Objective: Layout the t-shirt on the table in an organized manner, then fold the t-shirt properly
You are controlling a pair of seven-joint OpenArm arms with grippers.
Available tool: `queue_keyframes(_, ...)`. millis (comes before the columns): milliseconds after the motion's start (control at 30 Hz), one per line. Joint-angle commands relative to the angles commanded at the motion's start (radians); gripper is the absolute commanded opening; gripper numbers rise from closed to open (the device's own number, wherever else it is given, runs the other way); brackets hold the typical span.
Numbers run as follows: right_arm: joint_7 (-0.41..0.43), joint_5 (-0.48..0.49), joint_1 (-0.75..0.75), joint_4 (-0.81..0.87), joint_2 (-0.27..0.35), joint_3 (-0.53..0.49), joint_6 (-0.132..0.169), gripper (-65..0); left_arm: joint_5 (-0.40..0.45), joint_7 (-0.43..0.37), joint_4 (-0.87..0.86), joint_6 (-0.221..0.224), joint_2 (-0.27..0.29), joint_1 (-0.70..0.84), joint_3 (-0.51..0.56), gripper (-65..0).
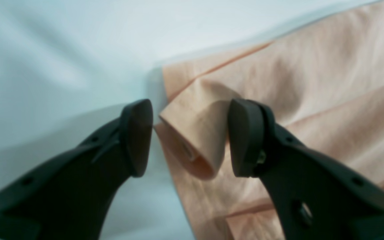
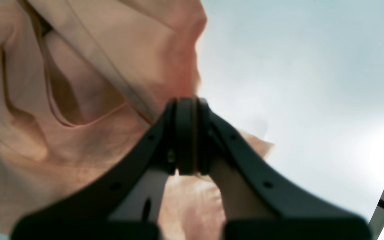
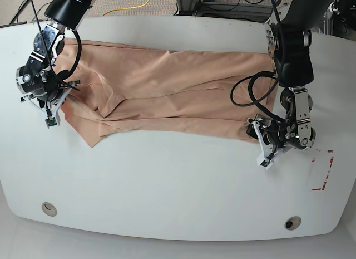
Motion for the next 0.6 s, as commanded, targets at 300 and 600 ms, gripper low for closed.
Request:
queue_keyframes(300, 0.000, 0.000, 0.000, 0.000, -0.003, 0.002, 0.000, -63.1, 0.000, -0.035, -0.146, 0.000, 0.000, -0.071, 0.000, -31.0)
queue_keyframes(600, 0.000, 0.000, 0.000, 0.003, -0.002, 0.002, 0.000, -63.1, 0.000, -0.037, -0.153, 0.000, 0.000, -0.078, 0.000, -31.0)
